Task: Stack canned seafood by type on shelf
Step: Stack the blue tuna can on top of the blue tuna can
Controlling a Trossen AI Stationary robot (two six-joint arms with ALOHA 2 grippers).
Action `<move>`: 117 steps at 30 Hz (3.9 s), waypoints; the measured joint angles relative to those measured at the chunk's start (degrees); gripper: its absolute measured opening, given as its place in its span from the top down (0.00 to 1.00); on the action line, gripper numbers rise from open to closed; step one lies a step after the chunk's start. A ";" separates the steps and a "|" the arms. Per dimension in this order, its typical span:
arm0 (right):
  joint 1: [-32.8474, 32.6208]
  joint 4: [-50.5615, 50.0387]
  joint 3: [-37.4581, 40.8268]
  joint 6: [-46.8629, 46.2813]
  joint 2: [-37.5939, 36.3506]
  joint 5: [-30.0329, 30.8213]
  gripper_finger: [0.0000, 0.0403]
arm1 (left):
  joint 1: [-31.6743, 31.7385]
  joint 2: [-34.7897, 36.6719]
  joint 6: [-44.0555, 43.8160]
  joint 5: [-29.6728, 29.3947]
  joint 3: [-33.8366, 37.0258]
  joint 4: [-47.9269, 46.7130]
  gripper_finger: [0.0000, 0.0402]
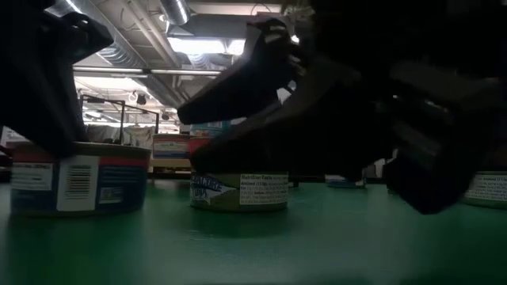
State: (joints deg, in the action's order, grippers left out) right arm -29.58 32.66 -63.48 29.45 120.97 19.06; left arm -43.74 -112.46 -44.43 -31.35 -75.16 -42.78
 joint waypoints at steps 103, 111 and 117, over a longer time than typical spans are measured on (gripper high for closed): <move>0.74 0.72 0.04 -25.18 -0.13 2.29 0.53 | 6.77 2.23 8.55 2.75 -7.48 2.26 0.37; 0.76 1.27 0.04 -25.18 -0.13 2.37 0.52 | 6.77 2.21 8.88 2.82 -7.48 1.20 0.44; 0.76 1.33 0.04 -24.87 -0.13 2.35 0.52 | 6.77 2.19 8.81 3.10 -7.48 1.30 0.54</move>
State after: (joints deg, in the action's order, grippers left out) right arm -28.82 34.00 -63.44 4.58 120.84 21.41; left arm -36.97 -110.28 -35.62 -28.25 -82.63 -41.48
